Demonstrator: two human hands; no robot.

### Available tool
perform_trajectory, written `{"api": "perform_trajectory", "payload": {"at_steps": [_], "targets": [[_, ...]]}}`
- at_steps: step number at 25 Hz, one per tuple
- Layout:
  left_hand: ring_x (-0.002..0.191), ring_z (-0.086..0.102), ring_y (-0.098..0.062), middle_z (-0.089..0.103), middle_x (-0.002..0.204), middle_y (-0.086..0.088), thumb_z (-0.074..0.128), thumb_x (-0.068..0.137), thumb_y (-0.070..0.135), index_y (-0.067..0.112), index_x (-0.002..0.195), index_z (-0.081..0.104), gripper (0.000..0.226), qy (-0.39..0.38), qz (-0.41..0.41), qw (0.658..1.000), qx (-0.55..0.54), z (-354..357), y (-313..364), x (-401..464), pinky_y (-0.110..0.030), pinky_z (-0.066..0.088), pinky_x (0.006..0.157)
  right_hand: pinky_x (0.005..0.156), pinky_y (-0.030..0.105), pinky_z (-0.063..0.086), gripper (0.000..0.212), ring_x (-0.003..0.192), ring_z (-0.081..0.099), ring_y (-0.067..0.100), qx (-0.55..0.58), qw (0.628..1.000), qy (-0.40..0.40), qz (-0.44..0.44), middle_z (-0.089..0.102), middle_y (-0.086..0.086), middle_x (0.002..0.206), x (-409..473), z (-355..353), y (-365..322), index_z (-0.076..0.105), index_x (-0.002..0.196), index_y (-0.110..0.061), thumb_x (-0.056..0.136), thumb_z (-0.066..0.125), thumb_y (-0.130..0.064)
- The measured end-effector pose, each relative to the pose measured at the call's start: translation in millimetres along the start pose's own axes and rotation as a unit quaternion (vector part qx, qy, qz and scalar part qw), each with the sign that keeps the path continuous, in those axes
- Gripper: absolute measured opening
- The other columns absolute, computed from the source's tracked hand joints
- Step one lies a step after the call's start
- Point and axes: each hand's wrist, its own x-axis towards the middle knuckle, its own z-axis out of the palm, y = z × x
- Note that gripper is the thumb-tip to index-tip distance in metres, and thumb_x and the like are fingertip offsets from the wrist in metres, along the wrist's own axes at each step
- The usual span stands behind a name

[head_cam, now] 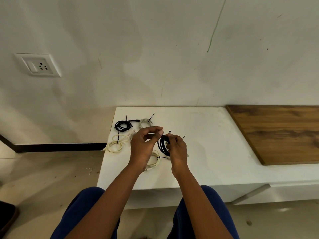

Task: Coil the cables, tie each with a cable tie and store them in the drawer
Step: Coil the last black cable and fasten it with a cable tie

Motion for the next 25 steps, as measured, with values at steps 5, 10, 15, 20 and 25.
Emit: {"api": "perform_trajectory", "payload": {"at_steps": [5, 10, 15, 20, 25], "targets": [[0.074, 0.065, 0.002, 0.068, 0.079, 0.011, 0.073, 0.080, 0.016, 0.028, 0.097, 0.064, 0.023, 0.056, 0.036, 0.996, 0.067, 2.3, 1.1, 0.5, -0.006, 0.048, 0.068, 0.061, 0.019, 0.039, 0.026, 0.066, 0.053, 0.004, -0.043, 0.999, -0.010, -0.016, 0.063, -0.005, 0.082, -2.5, 6.6, 4.7, 0.063, 0.098, -0.008, 0.096, 0.048, -0.029], [0.074, 0.060, 0.013, 0.066, 0.081, 0.014, 0.069, 0.084, 0.011, 0.016, 0.093, 0.071, 0.011, 0.048, 0.116, 0.980, 0.156, 5.6, 0.9, -2.0, 0.000, 0.042, 0.067, 0.061, 0.019, 0.039, 0.022, 0.065, 0.053, 0.004, -0.042, 0.999, 0.000, -0.018, 0.061, -0.009, 0.074, -2.3, 7.0, 4.1, 0.063, 0.088, -0.012, 0.095, 0.049, -0.028], [0.073, 0.058, -0.006, 0.061, 0.093, -0.001, 0.062, 0.087, 0.010, 0.009, 0.100, 0.069, 0.014, 0.002, 0.244, 0.914, 0.323, 4.4, -1.3, -4.6, -0.014, 0.047, 0.068, 0.059, 0.019, 0.039, 0.022, 0.063, 0.052, 0.005, -0.039, 0.999, 0.001, -0.011, 0.057, -0.007, 0.069, -2.3, 6.8, 4.7, 0.062, 0.091, -0.008, 0.095, 0.048, -0.024], [0.073, 0.059, -0.018, 0.060, 0.090, -0.007, 0.062, 0.085, 0.005, 0.005, 0.095, 0.068, 0.012, -0.005, 0.265, 0.888, 0.376, 4.3, -0.6, -3.6, -0.028, 0.049, 0.065, 0.069, 0.032, 0.044, 0.021, 0.069, 0.052, 0.014, -0.007, 1.000, -0.003, -0.007, 0.056, 0.002, 0.073, -1.9, 8.1, 3.1, 0.060, 0.083, -0.011, 0.094, 0.051, -0.026], [0.074, 0.058, -0.017, 0.059, 0.088, -0.006, 0.062, 0.084, 0.005, 0.005, 0.091, 0.068, 0.009, -0.008, 0.262, 0.886, 0.383, 4.3, -0.4, -3.8, -0.026, 0.047, 0.065, 0.071, 0.035, 0.046, 0.019, 0.068, 0.052, 0.014, 0.008, 1.000, -0.005, -0.006, 0.056, 0.000, 0.070, -2.2, 7.9, 3.7, 0.059, 0.080, -0.013, 0.093, 0.053, -0.025]]}}
